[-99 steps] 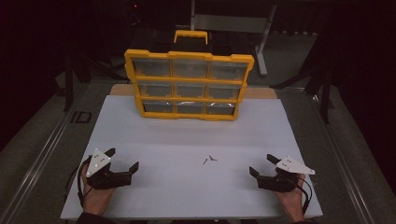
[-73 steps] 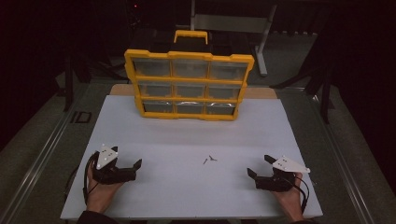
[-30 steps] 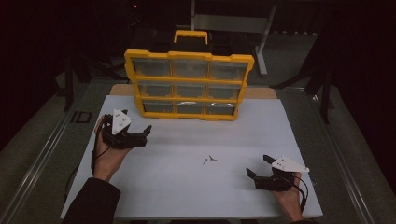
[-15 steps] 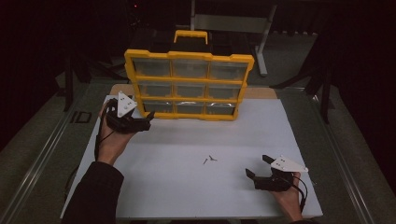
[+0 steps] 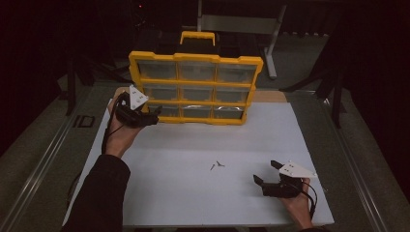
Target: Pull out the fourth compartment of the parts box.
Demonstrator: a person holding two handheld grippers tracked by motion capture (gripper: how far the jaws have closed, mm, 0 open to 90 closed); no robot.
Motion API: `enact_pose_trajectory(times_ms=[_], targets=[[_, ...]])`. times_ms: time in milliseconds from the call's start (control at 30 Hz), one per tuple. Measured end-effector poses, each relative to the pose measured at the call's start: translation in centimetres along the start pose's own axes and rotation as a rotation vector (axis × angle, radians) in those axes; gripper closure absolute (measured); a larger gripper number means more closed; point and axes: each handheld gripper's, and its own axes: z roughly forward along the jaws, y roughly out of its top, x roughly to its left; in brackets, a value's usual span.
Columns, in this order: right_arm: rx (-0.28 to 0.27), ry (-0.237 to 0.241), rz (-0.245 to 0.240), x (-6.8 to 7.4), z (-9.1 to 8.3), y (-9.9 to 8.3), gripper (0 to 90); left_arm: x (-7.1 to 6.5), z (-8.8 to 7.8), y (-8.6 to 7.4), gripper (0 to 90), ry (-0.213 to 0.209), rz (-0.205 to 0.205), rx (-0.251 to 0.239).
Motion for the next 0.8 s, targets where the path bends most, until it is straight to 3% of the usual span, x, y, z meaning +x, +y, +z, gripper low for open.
enact_pose_trajectory(times_ms=[100, 200, 367, 633, 800], targets=[[0.002, 0.001, -0.006, 0.0, 0.0, 0.0, 10.7, 0.0, 0.3, 0.2, 21.3, -0.002, 0.007, 0.005], [0.003, 0.004, -0.005, 0.0, 0.1, 0.0, 10.7, -0.2, 1.3, 0.8, 24.0, 0.011, 0.071, 0.034], [0.003, 0.005, -0.007, 0.0, 0.1, 0.0, 10.7, -0.4, 2.3, 1.7, 28.4, 0.025, 0.119, 0.054], [0.003, 0.005, -0.009, 0.0, 0.1, 0.0, 10.7, -1.7, 3.6, 2.8, 36.0, 0.141, 0.347, 0.110], [0.003, 0.005, -0.008, 0.0, 0.1, -0.1, 10.7, -2.5, 4.0, 3.3, 42.5, 0.195, 0.458, 0.121]])
